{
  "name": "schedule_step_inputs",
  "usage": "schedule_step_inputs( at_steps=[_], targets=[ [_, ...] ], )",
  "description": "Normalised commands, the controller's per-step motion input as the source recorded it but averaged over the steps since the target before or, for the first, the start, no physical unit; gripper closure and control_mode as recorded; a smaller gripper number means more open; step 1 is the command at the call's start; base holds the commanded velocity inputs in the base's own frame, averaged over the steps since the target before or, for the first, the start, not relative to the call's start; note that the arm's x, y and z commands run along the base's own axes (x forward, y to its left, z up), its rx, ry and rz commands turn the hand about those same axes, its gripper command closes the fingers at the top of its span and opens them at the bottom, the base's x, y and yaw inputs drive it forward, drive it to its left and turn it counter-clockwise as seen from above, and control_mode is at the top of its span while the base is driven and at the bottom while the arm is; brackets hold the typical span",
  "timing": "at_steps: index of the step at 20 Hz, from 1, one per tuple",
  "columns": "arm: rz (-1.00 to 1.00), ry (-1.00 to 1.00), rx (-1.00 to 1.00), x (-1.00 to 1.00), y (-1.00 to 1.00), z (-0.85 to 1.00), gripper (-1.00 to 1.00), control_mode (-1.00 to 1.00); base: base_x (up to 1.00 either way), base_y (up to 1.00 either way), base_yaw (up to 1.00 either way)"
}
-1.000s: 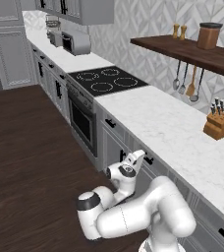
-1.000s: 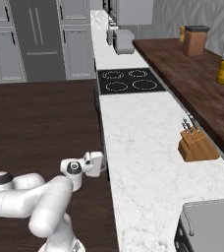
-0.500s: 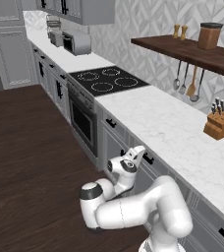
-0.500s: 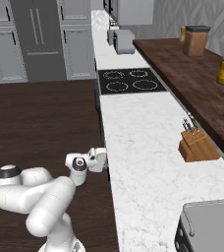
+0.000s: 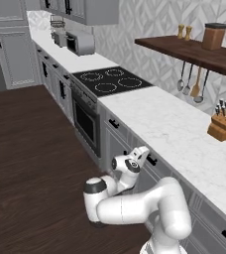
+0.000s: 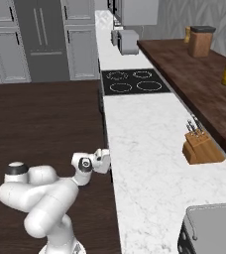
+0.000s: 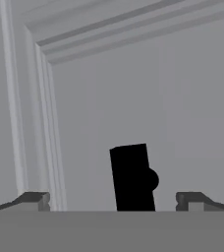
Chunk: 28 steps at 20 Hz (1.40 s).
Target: Take a straw from the drawer in front and place it inside the glass cup on the dining counter.
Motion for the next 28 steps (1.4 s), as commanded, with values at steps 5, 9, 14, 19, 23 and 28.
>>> schedule_step_inputs(
  at_steps=[5, 9, 14, 19, 23, 28],
  targets=[
    [0.0, 0.15, 0.0, 0.1, -0.37, -0.98, 1.0, -1.0, 0.0, 0.0, 0.0],
    [0.0, 0.22, 0.0, -0.07, -0.11, -1.0, 1.0, -1.0, 0.0, 0.0, 0.0],
    [0.04, 0.12, 0.01, -0.77, 0.17, -1.0, 1.0, -1.0, 0.0, 0.0, 0.0],
    [0.0, 0.14, 0.08, -0.97, 0.34, -1.0, 1.0, -1.0, 0.0, 0.0, 0.0],
    [0.0, 0.21, 0.09, -1.0, 0.52, -1.0, 1.0, -1.0, 0.0, 0.0, 0.0],
    [0.0, 0.34, 0.1, -1.0, 0.94, -0.92, 1.0, -1.0, 0.0, 0.0, 0.0]
  ],
)
